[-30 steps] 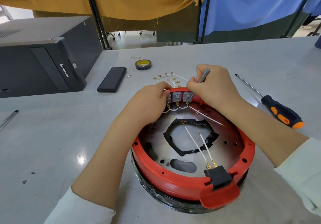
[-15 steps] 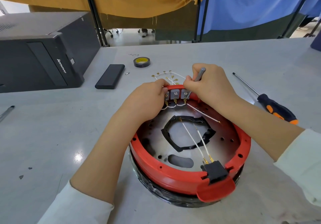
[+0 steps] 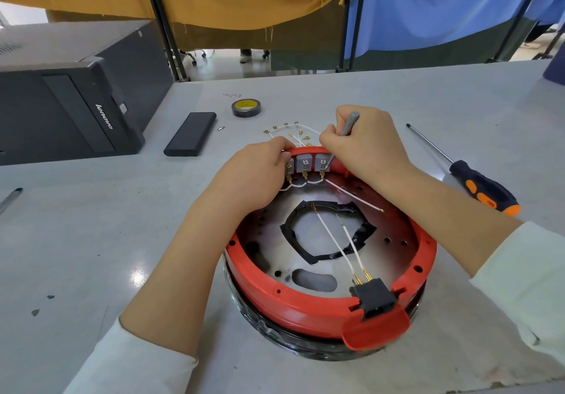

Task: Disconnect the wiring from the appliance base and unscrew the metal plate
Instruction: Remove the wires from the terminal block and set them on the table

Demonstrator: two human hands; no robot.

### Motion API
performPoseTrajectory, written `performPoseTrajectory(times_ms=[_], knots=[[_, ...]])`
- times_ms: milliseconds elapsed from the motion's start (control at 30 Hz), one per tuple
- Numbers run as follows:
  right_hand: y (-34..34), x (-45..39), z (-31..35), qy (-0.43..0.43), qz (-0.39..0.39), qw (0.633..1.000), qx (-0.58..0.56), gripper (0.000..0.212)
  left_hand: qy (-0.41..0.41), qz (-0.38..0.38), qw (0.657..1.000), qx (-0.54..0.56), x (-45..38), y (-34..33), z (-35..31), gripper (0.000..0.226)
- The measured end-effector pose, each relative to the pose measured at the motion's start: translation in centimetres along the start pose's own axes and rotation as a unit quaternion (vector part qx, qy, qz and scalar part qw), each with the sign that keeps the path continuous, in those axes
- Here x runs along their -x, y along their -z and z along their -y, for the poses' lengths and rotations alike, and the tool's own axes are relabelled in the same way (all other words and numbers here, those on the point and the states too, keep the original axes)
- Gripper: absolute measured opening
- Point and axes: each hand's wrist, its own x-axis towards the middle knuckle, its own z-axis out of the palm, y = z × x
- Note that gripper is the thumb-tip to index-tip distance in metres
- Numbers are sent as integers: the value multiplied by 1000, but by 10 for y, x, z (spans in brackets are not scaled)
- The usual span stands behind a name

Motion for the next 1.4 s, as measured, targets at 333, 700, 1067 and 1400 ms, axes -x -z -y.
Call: performPoseTrajectory(times_ms=[333,700,1067,1400], knots=[[1,4,-1,8,18,1000,-4,42,-8,1,1000,-3,0,-1,1,31],[7,-16,0,-103,118,986,-52,32,-3,0,1000,5,2,0,1,32],[-1,1,-1,15,-5,1000,6,41,-1,-3,1000,3,1,0,1,32],[2,-8,-2,-61,66,995,-47,35,-6,-3,1000,-1,1,-1,2,32]])
